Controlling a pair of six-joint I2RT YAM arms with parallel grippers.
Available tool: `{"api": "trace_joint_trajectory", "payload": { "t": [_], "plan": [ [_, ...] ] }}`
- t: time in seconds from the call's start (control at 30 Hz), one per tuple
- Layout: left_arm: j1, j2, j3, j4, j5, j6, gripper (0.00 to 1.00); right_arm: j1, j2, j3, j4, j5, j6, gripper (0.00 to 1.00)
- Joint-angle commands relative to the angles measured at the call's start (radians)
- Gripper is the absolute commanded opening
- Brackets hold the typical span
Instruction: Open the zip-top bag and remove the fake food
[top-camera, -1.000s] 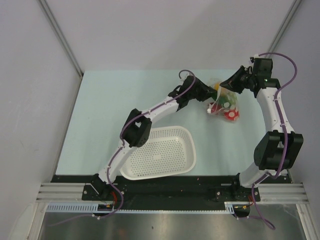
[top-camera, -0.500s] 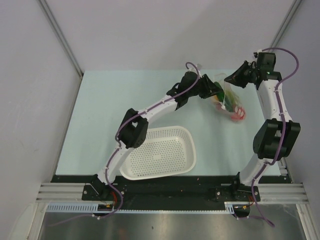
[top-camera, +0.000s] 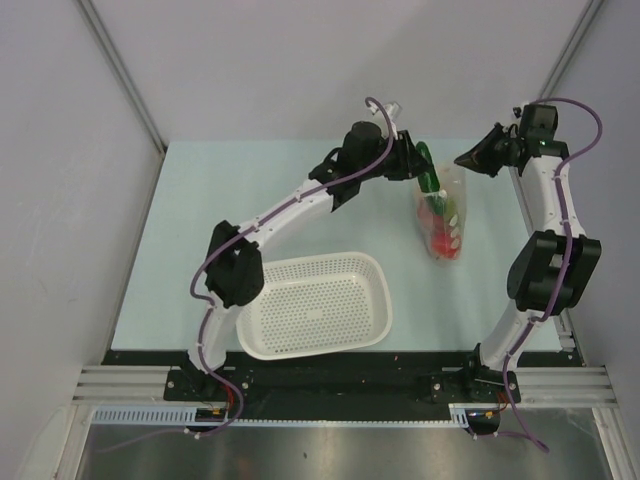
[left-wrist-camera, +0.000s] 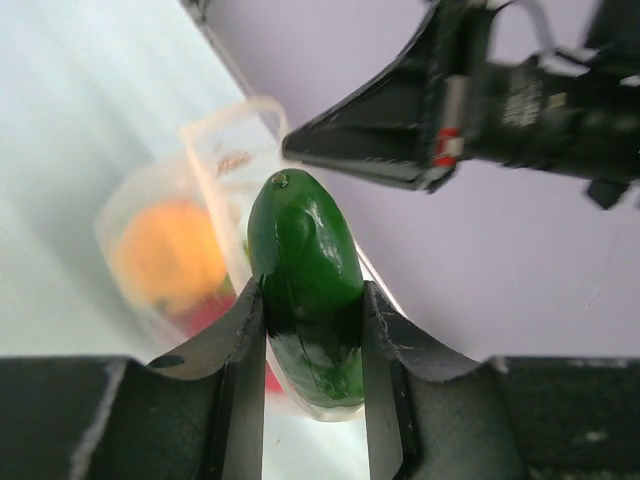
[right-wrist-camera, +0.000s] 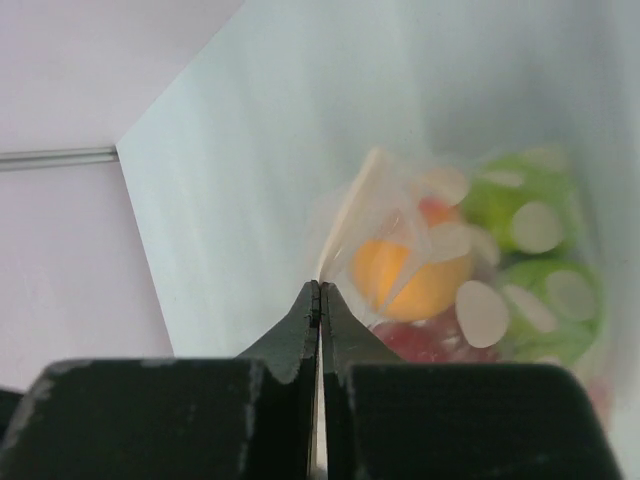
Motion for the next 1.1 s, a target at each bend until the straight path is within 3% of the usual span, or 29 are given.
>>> {"api": "trace_joint_trajectory", "payload": {
  "t": [0.0,0.2,0.3,0.47,0.57,0.8,0.9,1.07],
  "plan": [
    [-0.001,-0.16,-0.021,-0.076,-0.022,0.052,0.0,-0.031,-0.024,0.031,0.027,0.0,-0.034,0.0],
    [0.0,-0.347,-0.198,-0.243,-0.244,0.074,0.0,-0.041,-0.054,0.0,0.023,-0.029,-0.058,0.0],
    [0.006,-0.409,-0.312,-0.259,-0.261,0.087,0.0,-0.041,-0.071,-0.031,0.044,-0.04,-0.044,0.0],
    [0.011,-0.536,-0.422,-0.35,-0.12,0.13,0.0,-0.061,-0.071,-0.002,0.049,-0.058,-0.026,0.0],
    [0.006,-0.614,-0.563,-0.393,-0.04,0.155,0.0,-0.065,-0.071,0.009,0.055,-0.058,-0.02,0.0],
    [-0.013,-0.706,-0.887,-0.349,-0.08,0.212,0.0,-0.084,-0.082,0.028,0.063,-0.072,-0.014,0.0],
    [-0.015,-0.664,-0.91,-0.303,-0.01,0.186,0.0,-0.09,-0.078,0.038,0.05,-0.08,-0.012,0.0],
    [-0.03,-0.55,-0.867,-0.426,0.061,0.158,0.01,-0.088,-0.09,0.048,0.035,-0.086,-0.02,0.0]
  ]
}}
